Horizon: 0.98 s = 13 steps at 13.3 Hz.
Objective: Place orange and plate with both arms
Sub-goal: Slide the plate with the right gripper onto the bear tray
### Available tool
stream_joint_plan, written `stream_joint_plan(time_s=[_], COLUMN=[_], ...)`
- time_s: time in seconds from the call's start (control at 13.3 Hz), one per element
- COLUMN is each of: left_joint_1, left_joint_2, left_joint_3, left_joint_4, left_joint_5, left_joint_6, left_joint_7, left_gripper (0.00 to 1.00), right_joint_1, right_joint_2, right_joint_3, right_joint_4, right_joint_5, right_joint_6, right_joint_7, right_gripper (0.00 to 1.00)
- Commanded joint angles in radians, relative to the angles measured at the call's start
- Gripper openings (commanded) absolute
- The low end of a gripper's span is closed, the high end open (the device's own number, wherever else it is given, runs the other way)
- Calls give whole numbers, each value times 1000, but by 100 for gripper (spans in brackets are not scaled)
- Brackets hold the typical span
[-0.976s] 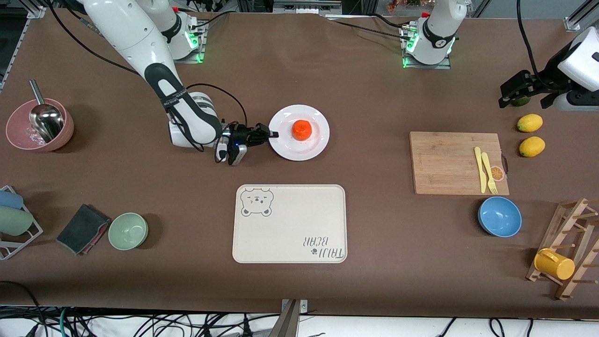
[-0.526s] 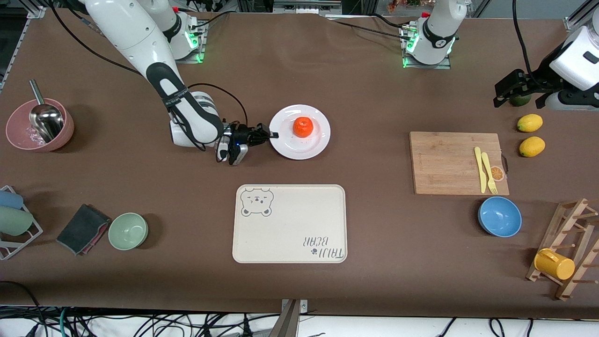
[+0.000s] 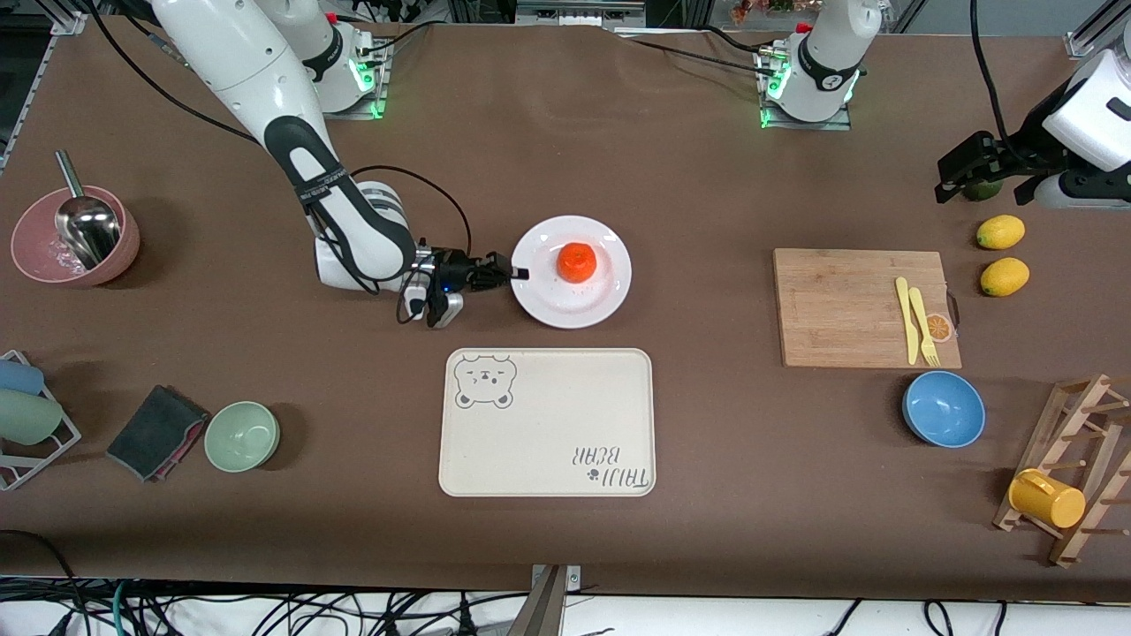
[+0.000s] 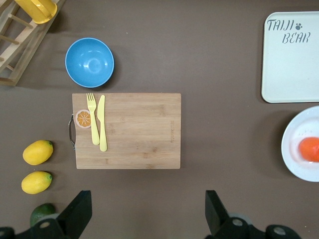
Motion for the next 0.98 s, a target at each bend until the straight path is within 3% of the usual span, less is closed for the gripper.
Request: stream_joint_plan(time_s=[0.0, 0.15, 0.3, 0.9], left_joint_1=[2, 2, 2, 4], left_joint_2=[16, 16, 16, 16], left_joint_3=[-2, -2, -2, -1], left_joint_4=[35, 35, 35, 35], left_joint_5=[13, 13, 13, 13], left_joint_6=[-25, -25, -25, -25], left_joint_7=[2, 2, 2, 2], left_gripper=[100, 100, 100, 100], right_joint_1=[-7, -7, -7, 4], right_joint_2=[3, 12, 58, 296], right_joint_3=[-26, -55, -90, -95], right_joint_4=[116, 178, 279, 586], right_joint_5=[-70, -156, -164, -202], right_joint_6=[-6, -4, -4, 11], right_joint_7=[172, 260, 314, 366], right_gripper=[0, 0, 0, 0])
